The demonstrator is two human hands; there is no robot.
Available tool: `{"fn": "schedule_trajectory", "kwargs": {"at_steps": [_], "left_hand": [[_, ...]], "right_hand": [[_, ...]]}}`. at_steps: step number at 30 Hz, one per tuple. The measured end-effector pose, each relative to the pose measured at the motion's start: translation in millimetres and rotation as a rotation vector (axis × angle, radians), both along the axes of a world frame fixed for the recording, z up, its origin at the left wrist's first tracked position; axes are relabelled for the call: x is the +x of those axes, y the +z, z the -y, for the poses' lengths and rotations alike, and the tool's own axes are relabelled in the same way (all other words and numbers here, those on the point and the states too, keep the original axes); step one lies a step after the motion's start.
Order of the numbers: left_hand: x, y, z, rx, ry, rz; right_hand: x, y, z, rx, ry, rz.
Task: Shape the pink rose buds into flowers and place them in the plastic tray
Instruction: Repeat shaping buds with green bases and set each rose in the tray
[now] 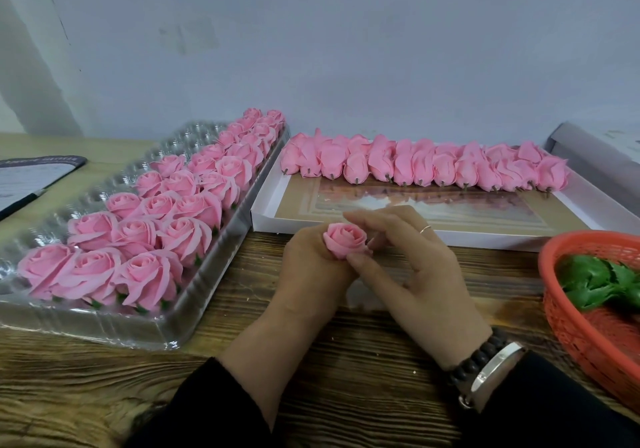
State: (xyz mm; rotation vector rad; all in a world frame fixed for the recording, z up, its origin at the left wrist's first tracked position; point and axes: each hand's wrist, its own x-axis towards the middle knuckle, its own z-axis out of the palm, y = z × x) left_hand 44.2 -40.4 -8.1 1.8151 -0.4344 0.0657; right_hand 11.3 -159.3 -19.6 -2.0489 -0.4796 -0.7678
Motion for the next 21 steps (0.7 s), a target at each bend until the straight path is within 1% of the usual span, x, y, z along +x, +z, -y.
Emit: {"fn": "schedule_trajectory", "kwargs": {"at_steps": [2, 5, 8, 13, 15, 21], "left_hand": [[-0.2, 1.0, -1.9, 0.05, -0.03, 0.016], [0.8, 0.5, -4.2, 0.15, -0.057, -0.012], [2.2, 0.6, -5.7, 0.2, -0.095, -0.033], [1.7, 2.9, -5.4, 0.333, -0.122, -0.003], [2.1, 1.7, -5.9, 0.327, -0.112, -0.018], [2.0, -3.8, -5.9, 0.196, -0.13, -0.096]], "right_hand": [[0.0, 0.1, 0.4, -0.027, 0.049, -0.014], [0.0, -0.7, 1.8, -0.061, 0.098, -0.061], [1.0, -1.4, 4.2, -0.082, 0.127, -0.121], [0.9, -2.7, 5.5, -0.04, 0.146, -0.175], [0.7, -3.4, 4.8, -0.026, 0.141, -0.175], [2.4, -4.6, 2.1, 0.012, 0.085, -0.184]]}}
